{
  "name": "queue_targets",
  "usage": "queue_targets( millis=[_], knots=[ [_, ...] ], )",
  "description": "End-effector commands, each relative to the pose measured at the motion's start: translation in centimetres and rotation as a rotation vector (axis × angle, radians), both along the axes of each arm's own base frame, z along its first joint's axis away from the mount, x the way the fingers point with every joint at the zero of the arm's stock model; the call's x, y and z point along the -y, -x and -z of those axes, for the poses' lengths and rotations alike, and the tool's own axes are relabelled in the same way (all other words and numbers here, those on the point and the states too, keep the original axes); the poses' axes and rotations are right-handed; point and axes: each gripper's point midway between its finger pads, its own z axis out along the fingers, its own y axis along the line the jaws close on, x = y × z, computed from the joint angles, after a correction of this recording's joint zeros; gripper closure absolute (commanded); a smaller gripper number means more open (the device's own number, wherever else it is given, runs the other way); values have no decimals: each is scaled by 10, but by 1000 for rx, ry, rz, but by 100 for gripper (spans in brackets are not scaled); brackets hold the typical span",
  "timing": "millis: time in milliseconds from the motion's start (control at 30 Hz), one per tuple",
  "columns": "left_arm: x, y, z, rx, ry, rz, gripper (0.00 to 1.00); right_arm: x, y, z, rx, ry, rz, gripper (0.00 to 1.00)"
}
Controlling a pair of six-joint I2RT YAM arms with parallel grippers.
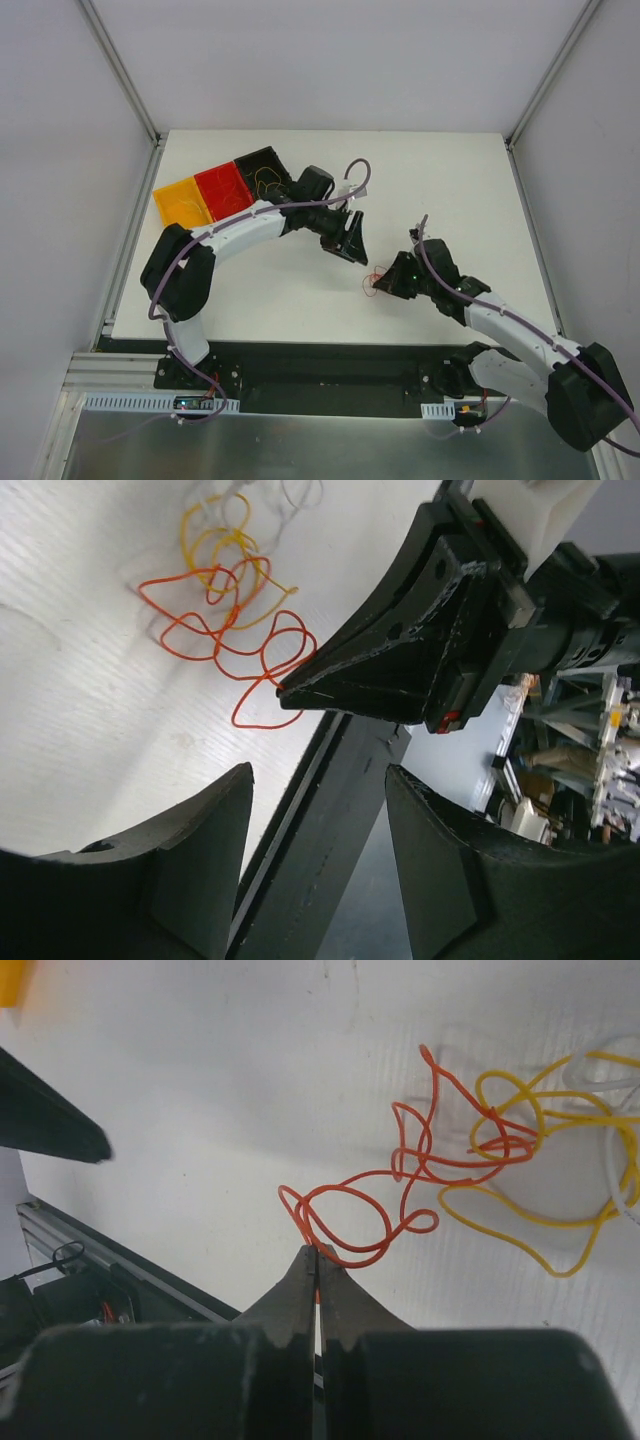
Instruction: Untangle the cables
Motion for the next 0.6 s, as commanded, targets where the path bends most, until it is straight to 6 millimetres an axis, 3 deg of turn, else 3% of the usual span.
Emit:
queue_targets(
  millis=[0,100,200,433,567],
  knots=[
    [19,22,-13,-28,78,94,45,-5,-3,-34,87,-86,9,100],
    [19,21,-14,-18,77,86,48,3,-5,-66,175,-96,29,100],
    [14,18,-29,77,87,68,49,17,-6,-116,310,-95,58,100],
    [-15,-1,-85,405,98,-58,48,66,5,-283,665,-32,128,99],
    [-38,-9,-110,575,76,-149,43,78,21,-369,845,-83,127,100]
  ],
)
